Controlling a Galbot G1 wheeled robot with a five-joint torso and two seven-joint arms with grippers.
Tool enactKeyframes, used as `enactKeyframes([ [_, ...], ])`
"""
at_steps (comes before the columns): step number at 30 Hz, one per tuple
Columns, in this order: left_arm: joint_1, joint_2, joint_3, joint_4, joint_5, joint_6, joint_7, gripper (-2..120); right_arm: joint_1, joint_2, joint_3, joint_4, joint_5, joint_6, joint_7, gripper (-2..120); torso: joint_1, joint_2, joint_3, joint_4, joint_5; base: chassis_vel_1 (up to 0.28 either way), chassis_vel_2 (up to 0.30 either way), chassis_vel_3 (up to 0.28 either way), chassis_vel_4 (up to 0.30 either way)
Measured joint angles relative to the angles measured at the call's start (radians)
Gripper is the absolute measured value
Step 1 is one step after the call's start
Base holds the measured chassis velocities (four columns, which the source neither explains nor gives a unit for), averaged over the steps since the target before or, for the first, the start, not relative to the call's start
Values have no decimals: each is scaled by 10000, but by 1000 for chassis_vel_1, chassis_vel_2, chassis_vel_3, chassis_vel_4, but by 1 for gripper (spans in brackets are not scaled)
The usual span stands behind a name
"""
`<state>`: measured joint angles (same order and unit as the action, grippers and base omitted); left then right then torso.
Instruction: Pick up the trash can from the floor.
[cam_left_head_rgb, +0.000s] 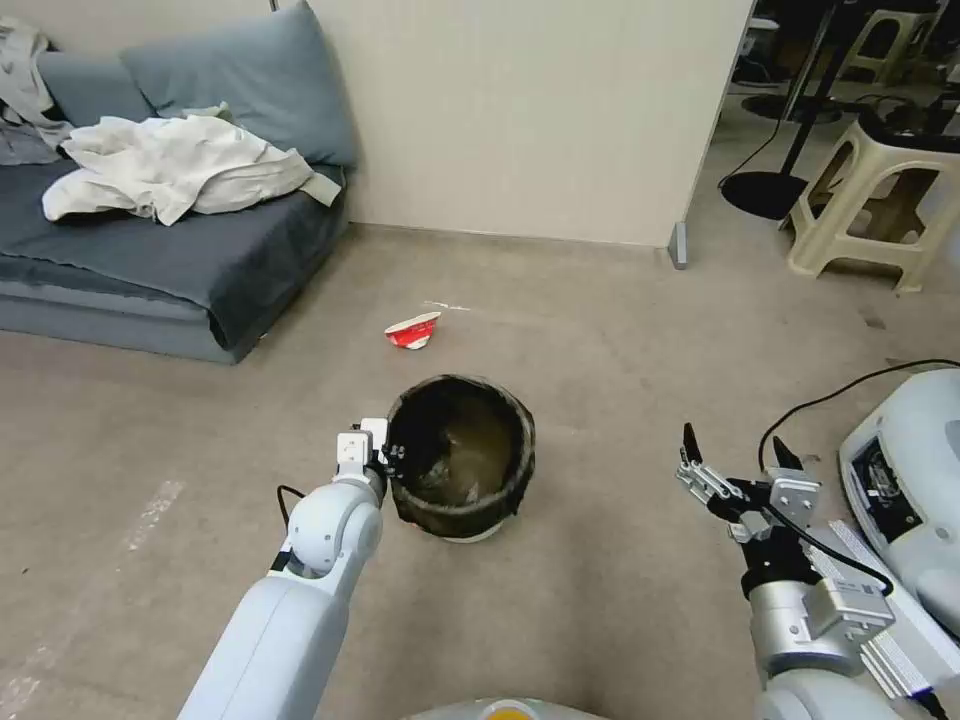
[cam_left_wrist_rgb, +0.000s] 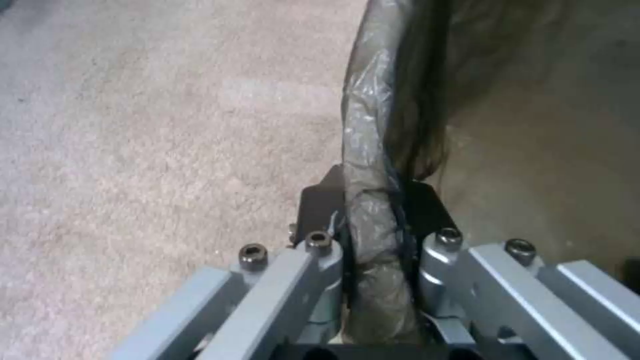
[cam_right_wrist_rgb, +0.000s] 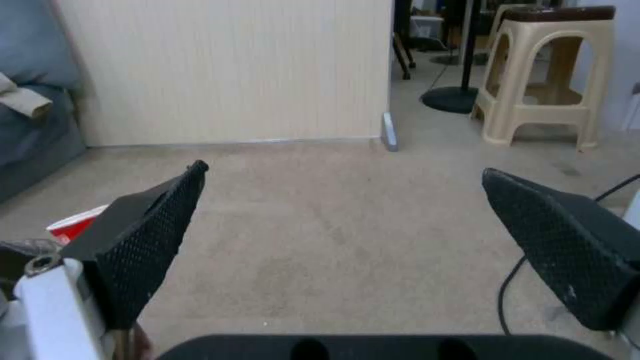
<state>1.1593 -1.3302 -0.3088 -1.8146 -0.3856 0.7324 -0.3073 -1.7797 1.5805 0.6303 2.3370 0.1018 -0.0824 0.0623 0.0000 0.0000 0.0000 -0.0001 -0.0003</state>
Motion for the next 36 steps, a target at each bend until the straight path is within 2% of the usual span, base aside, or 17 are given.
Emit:
enactKeyframes([
  [9, 62, 0, -28, -50, 10, -156, -141, 7, 6, 5, 2, 0, 0, 31, 0, 100, 0, 0, 0, 0, 2, 0, 0, 0, 0],
  [13, 204, 46, -75, -301, -123, -736, -79, 4, -2, 4, 15, 18, 0, 44, 1, 100, 0, 0, 0, 2, 4, 0, 0, 0, 0],
  [17, 445, 195, -210, -889, -443, -894, -71, 2, -9, 1, 61, 70, 35, 47, 8, 100, 0, 0, 0, 1, 5, 0, 0, 0, 0],
  [20, 894, 517, -490, -1788, -973, -891, -23, 2, -29, 5, 81, 73, 61, 58, 9, 100, 1, 0, 0, 0, 3, 0, 0, 0, 0],
  [21, 894, 517, -490, -1788, -973, -891, -23, 2, -29, 5, 81, 73, 61, 58, 9, 100, 1, 0, 0, 0, 3, 0, 0, 0, 0],
  [23, 1240, 691, -796, -2363, -1267, -913, 118, 2, -29, 11, 70, 73, 61, 70, 9, 100, 0, 0, 0, 1, 3, 0, 0, 0, 0],
  [24, 1240, 691, -796, -2363, -1267, -913, 118, 2, -29, 11, 70, 73, 61, 70, 9, 100, 0, 0, 0, 1, 3, 0, 0, 0, 0],
  [27, 1938, 856, -1249, -3318, -1814, -1219, 394, 2, -22, 37, 22, 79, 62, 81, 9, 100, 1, 0, 0, 2, 3, 0, 0, 0, 0],
  [28, 1938, 856, -1249, -3318, -1814, -1219, 394, 2, -22, 37, 22, 79, 62, 81, 9, 100, 1, 0, 0, 2, 3, 0, 0, 0, 0],
  [31, 2500, 937, -1400, -3988, -1845, -1748, 642, 2, -47, 45, 18, 109, 62, 109, 9, 100, 0, 0, 0, 2, 3, 0, 0, 0, 0],
  [36, 2846, 924, -1372, -4351, -1444, -2154, 848, 2, -101, 59, 17, 154, 64, 158, 9, 100, 0, 0, 0, 1, 3, 0, 0, 0, 0],
])
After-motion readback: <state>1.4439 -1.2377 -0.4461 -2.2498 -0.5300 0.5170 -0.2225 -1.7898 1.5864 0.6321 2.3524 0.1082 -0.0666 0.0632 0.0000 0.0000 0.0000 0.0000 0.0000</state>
